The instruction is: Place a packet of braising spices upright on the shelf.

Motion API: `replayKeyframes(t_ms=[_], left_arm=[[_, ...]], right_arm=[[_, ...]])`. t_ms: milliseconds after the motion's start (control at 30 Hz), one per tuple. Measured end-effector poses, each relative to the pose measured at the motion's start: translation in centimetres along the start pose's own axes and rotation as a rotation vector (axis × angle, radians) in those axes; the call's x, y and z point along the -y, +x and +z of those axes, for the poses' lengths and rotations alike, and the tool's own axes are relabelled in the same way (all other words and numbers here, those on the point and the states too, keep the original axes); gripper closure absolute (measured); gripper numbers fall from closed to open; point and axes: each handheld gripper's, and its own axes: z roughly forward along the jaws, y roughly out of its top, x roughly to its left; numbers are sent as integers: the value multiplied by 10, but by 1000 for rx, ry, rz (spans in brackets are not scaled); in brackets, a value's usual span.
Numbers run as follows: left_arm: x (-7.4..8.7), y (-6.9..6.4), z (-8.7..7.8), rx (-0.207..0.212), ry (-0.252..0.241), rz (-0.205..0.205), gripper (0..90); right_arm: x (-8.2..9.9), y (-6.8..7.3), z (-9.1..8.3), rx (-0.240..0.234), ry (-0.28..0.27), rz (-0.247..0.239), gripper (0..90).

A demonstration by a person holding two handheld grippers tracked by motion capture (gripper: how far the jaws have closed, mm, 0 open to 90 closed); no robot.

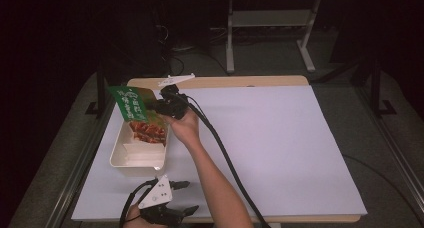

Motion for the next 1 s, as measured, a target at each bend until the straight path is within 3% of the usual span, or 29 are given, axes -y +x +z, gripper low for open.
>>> replayKeyframes(t_ms=[433,833,1000], left_arm=[[0,1,-1,-2,2,0,285],[1,1,0,1,5,-8,281],[2,3,-1,-5,5,-9,279]], right_arm=[[1,-2,0,-3,15,-7,891],[1,-3,-2,21,21,-25,885],[-2,-4,-12,41,34,-24,780]])
